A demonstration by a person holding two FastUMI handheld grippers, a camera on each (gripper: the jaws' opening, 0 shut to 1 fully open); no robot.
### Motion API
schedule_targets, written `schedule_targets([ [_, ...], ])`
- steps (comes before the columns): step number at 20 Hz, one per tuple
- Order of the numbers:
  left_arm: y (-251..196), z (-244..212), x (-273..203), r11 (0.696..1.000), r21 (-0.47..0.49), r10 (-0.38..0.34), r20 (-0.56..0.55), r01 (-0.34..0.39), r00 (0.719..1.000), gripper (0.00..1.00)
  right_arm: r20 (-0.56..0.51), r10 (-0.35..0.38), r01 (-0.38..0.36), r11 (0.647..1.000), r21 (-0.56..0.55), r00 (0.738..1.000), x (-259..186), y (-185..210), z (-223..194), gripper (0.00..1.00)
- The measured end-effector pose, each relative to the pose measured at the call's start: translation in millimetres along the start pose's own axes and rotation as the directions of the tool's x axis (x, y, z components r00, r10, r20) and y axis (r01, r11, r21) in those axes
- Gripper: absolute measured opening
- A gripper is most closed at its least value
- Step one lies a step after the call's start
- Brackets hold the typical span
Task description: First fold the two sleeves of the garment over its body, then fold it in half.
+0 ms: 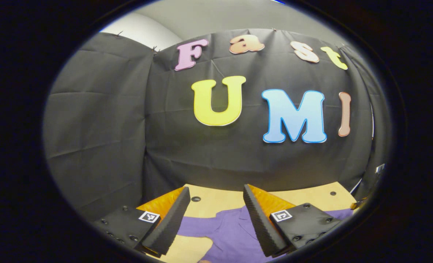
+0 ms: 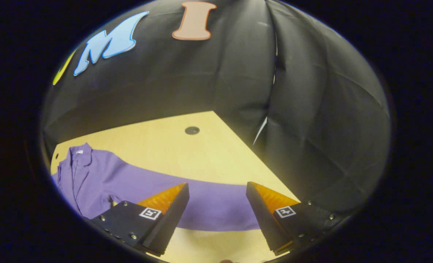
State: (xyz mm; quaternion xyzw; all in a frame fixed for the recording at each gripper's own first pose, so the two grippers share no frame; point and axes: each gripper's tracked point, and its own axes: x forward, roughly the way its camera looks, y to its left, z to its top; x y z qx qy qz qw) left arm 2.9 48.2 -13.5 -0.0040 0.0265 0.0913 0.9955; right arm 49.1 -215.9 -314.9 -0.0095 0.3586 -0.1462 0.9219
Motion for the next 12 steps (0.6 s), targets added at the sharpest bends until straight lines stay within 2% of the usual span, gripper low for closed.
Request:
schedule_targets([
  [6, 3.7, -6.9, -6.6, 1.0, -0.013, 0.026, -0.026, -0.026, 0.999, 0.93, -0.131, -0.044, 0.047, 0.999, 0.019, 0.99, 31.0, -17.1, -42.4, 0.98],
  [9, 3.1, -9.5, -8.3, 0.999, -0.004, 0.032, -0.034, -0.032, 0.999, 0.93, -0.193, -0.035, 0.038, 0.999, 0.011, 0.98, 41.2, -15.2, -60.7, 0.98],
  [10, 2.9, -10.2, -7.7, 0.999, -0.003, 0.034, -0.035, -0.035, 0.999, 0.93, -0.212, -0.031, 0.035, 0.999, 0.014, 0.977, 38.9, -15.3, -64.0, 0.94],
  [12, 3.2, -11.5, -7.5, 0.999, -0.005, 0.037, -0.037, -0.037, 0.999, 0.93, -0.209, -0.027, 0.036, 0.998, 0.042, 0.978, 39.0, -16.0, -62.2, 0.98],
])
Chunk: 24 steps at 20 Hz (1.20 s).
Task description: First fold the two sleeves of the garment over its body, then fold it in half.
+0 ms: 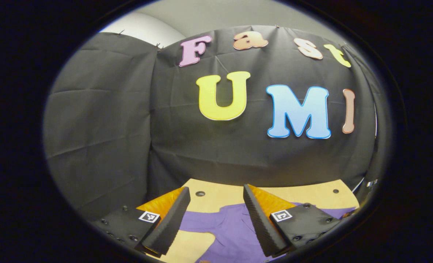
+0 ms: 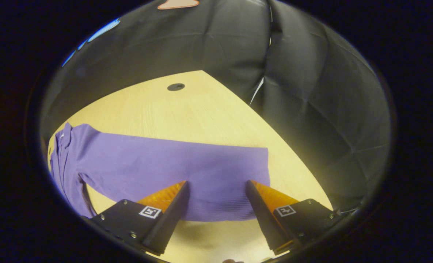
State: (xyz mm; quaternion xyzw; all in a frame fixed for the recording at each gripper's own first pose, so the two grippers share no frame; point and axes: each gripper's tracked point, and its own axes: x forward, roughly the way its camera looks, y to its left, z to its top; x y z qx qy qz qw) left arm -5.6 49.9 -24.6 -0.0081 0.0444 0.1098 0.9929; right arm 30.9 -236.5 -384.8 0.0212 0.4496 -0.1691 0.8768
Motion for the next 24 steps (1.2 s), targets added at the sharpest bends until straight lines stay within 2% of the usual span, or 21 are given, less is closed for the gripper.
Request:
schedule_targets([
  [3, -2.1, -1.3, 0.2, 1.0, -0.005, -0.001, -0.003, 0.001, 1.0, 0.93, -0.021, 0.031, -0.03, 0.999, 0.029, 0.999, 0.4, 2.2, -3.7, 0.97],
  [4, -2.9, -0.9, 0.8, 1.0, -0.007, -0.001, -0.002, 0.001, 1.0, 0.96, -0.025, 0.04, -0.039, 0.998, 0.04, 0.999, -0.7, 3.6, -3.3, 0.98],
  [7, -9.2, -3.2, 0.2, 1.0, -0.019, -0.019, -0.004, 0.018, 1.0, 0.94, -0.019, 0.063, -0.062, 0.998, 0.015, 0.998, 0.5, 5.3, 0.0, 0.95],
  [8, -10.1, -3.4, 0.7, 1.0, -0.018, -0.02, -0.003, 0.02, 1.0, 0.95, -0.016, 0.067, -0.067, 0.998, 0.013, 0.998, -0.1, 7.3, -0.1, 0.86],
  [9, -11.0, -3.3, -0.2, 1.0, -0.016, -0.02, -0.003, 0.02, 1.0, 0.93, -0.025, 0.083, -0.082, 0.996, 0.024, 0.996, 1.1, 12.6, -0.1, 0.86],
  [10, -11.5, -4.2, -0.4, 1.0, -0.013, -0.021, -0.002, 0.021, 1.0, 0.93, -0.026, 0.092, -0.091, 0.996, 0.024, 0.995, 0.0, 18.3, 0.5, 0.72],
  [11, -12.2, -4.7, -0.5, 1.0, -0.013, -0.021, -0.001, 0.021, 1.0, 0.93, -0.036, 0.104, -0.103, 0.994, 0.031, 0.994, -0.1, 24.1, 0.0, 0.63],
  [12, -12.1, -5.3, -1.0, 1.0, -0.013, -0.02, -0.002, 0.02, 1.0, 0.93, -0.043, 0.114, -0.112, 0.993, 0.046, 0.993, -0.4, 28.8, 0.5, 0.48],
  [13, -10.9, -5.0, -3.4, 1.0, -0.014, -0.019, -0.001, 0.019, 1.0, 0.93, -0.053, 0.128, -0.123, 0.989, 0.085, 0.99, -1.5, 34.4, -0.6, 0.41],
  [14, -10.7, -5.2, -3.8, 1.0, -0.015, -0.017, -0.001, 0.017, 1.0, 0.93, -0.067, 0.133, -0.124, 0.985, 0.124, 0.989, 0.2, 37.3, -1.0, 0.17],
  [17, -7.5, -7.7, -5.3, 1.0, -0.016, -0.011, -0.003, 0.01, 1.0, 0.93, -0.105, 0.172, -0.145, 0.964, 0.224, 0.98, -6.6, 33.5, 2.4, 0.16],
  [18, -6.6, -8.3, -6.3, 1.0, -0.016, -0.01, -0.005, 0.01, 1.0, 0.93, -0.11, 0.173, -0.142, 0.959, 0.247, 0.979, 1.8, 34.5, 2.4, 0.01],
  [22, -5.8, -12.2, -7.9, 1.0, -0.012, -0.019, -0.014, 0.018, 1.0, 0.93, -0.129, 0.137, -0.1, 0.962, 0.254, 0.982, 1.0, 36.0, 3.9, 0.0],
  [24, -4.1, -12.0, -9.9, 1.0, -0.009, -0.024, -0.011, 0.024, 1.0, 0.96, -0.091, 0.137, -0.109, 0.959, 0.261, 0.986, -8.8, 42.7, 14.1, 0.0],
])
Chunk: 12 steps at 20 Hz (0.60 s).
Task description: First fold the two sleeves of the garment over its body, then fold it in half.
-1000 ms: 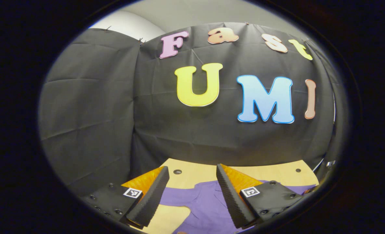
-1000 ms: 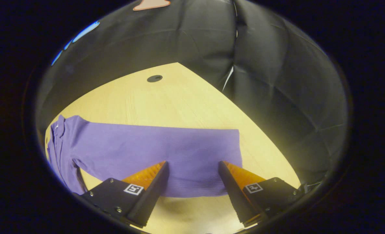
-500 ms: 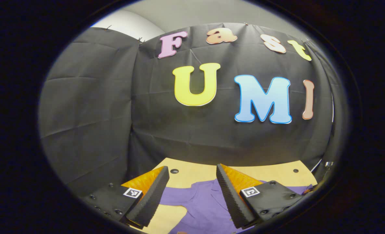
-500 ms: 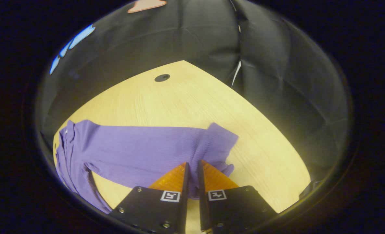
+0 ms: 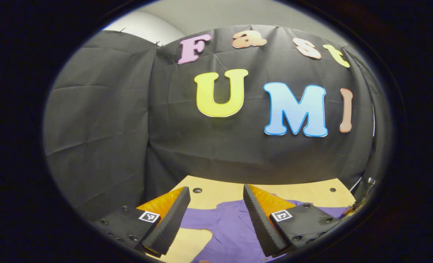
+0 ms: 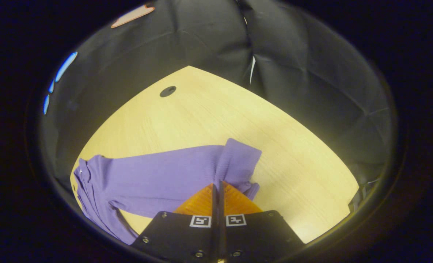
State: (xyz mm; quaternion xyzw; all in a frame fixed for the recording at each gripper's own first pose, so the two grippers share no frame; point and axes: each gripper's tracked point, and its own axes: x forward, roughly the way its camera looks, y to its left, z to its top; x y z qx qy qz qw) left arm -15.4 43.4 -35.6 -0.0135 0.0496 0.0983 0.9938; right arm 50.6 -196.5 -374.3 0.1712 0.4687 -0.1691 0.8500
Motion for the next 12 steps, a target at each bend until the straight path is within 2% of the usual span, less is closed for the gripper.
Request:
schedule_targets([
  [5, 8.3, -4.7, -6.3, 1.0, -0.015, -0.018, 0.001, 0.018, 1.0, 0.95, 0.084, 0.13, -0.131, 0.991, 0.017, 0.988, -38.2, 70.6, 16.7, 0.0],
  [7, 15.6, -7.1, -8.6, 0.999, -0.023, -0.021, 0.002, 0.021, 1.0, 0.96, 0.107, 0.186, -0.188, 0.982, 0.004, 0.977, -55.1, 104.7, 19.5, 0.0],
  [9, 27.6, -8.7, -12.2, 0.999, -0.031, -0.018, 0.003, 0.018, 1.0, 0.93, 0.122, 0.238, -0.237, 0.971, -0.02, 0.964, -70.7, 143.4, 18.5, 0.0],
  [12, 53.9, -12.5, -18.5, 0.999, -0.036, -0.001, 0.001, 0.001, 1.0, 0.93, 0.126, 0.312, -0.306, 0.95, -0.067, 0.942, -91.4, 200.5, 1.7, 0.01],
])
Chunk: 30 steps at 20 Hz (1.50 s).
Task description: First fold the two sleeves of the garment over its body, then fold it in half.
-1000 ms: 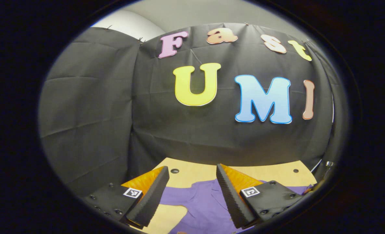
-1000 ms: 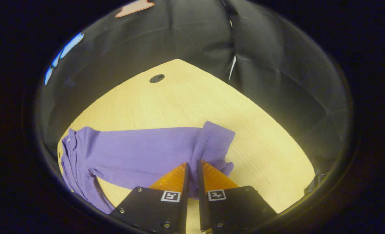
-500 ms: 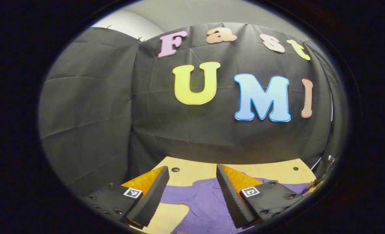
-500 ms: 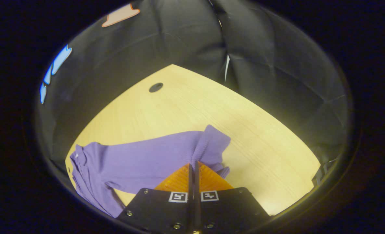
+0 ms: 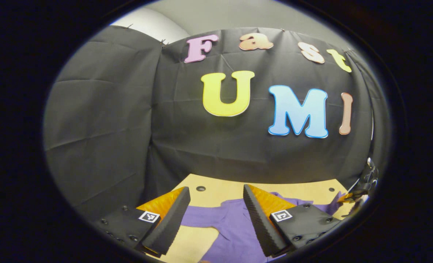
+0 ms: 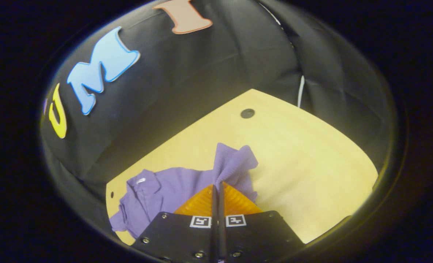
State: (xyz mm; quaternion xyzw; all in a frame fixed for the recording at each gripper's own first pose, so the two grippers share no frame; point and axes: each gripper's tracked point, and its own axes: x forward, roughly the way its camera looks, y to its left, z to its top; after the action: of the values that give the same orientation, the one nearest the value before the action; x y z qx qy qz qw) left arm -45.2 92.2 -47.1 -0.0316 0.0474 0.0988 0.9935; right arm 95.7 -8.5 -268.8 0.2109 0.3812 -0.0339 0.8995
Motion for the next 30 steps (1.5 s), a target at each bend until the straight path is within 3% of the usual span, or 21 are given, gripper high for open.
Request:
schedule_targets([
  [4, 44.2, -6.9, -4.4, 0.999, 0.002, 0.037, -0.009, -0.037, 0.999, 0.93, -0.017, 0.104, -0.105, 0.992, -0.067, 0.994, -7.7, 84.9, -30.9, 0.01],
  [8, 87.4, -9.2, -6.9, 0.998, 0.01, 0.063, -0.014, -0.063, 0.998, 0.93, -0.052, 0.207, -0.209, 0.977, -0.05, 0.977, -11.9, 160.0, -70.8, 0.0],
  [11, 117.4, -9.8, -4.4, 0.997, 0.016, 0.077, -0.018, -0.077, 0.997, 0.96, -0.069, 0.259, -0.262, 0.965, -0.031, 0.963, -11.7, 195.3, -100.2, 0.0],
  [14, 141.9, -9.8, -3.0, 0.996, 0.029, 0.081, -0.022, -0.08, 0.996, 0.93, -0.073, 0.31, -0.312, 0.95, -0.012, 0.948, -13.7, 235.5, -130.8, 0.0],
  [16, 154.0, -10.0, 0.0, 0.996, 0.039, 0.079, -0.025, -0.078, 0.997, 0.96, -0.086, 0.362, -0.362, 0.932, 0.019, 0.928, -16.1, 263.9, -152.3, 0.0],
  [18, 164.3, -9.8, 0.1, 0.996, 0.05, 0.079, -0.022, -0.078, 0.997, 0.93, -0.128, 0.425, -0.42, 0.905, 0.07, 0.896, -20.5, 292.2, -179.5, 0.0],
  [24, 182.9, -14.0, -4.1, 0.995, 0.05, 0.083, -0.029, -0.082, 0.996, 0.93, -0.197, 0.446, -0.437, 0.895, 0.092, 0.873, -15.2, 307.2, -233.5, 0.0],
  [30, 187.7, -18.5, -3.6, 0.996, 0.056, 0.076, -0.038, -0.074, 0.996, 0.93, -0.222, 0.428, -0.422, 0.903, 0.078, 0.876, -11.9, 305.3, -260.8, 0.01],
])
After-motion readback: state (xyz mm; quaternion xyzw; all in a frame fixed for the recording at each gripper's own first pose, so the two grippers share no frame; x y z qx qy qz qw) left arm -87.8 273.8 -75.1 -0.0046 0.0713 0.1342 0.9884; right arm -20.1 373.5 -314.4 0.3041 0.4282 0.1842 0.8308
